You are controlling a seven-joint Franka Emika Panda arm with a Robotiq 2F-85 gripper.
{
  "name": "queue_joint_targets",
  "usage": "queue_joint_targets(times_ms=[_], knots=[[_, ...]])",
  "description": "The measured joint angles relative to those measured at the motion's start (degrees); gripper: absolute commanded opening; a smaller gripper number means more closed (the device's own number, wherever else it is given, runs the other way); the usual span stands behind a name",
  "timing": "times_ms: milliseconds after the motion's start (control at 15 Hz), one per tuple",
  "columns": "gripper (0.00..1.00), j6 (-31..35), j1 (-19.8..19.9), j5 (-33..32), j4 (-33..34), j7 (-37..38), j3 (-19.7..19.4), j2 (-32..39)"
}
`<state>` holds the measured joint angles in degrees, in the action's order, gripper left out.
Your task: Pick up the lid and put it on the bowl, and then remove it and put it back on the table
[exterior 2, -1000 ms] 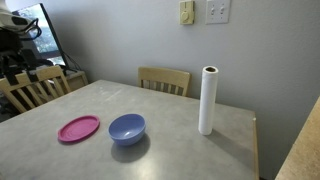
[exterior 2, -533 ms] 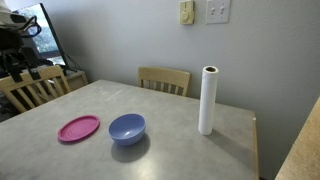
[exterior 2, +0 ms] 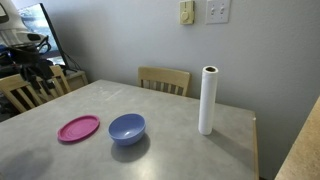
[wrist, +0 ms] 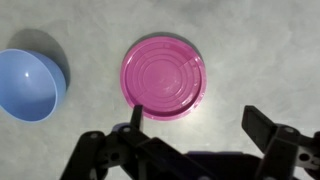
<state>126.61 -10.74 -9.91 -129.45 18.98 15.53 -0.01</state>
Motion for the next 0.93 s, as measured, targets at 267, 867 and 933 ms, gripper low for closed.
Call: queue_joint_targets(times_ms=[267,867,933], knots=[[1.00,-0.1,-2.5,-3.5,5.9,2.9,-0.2,9.4],[1.00,-0.6,-5.8,-4.4,11.4,3.9,-2.1,16.8],[1.00,-0.6,-6.3,-4.5,11.4,4.6,-2.5,16.9]])
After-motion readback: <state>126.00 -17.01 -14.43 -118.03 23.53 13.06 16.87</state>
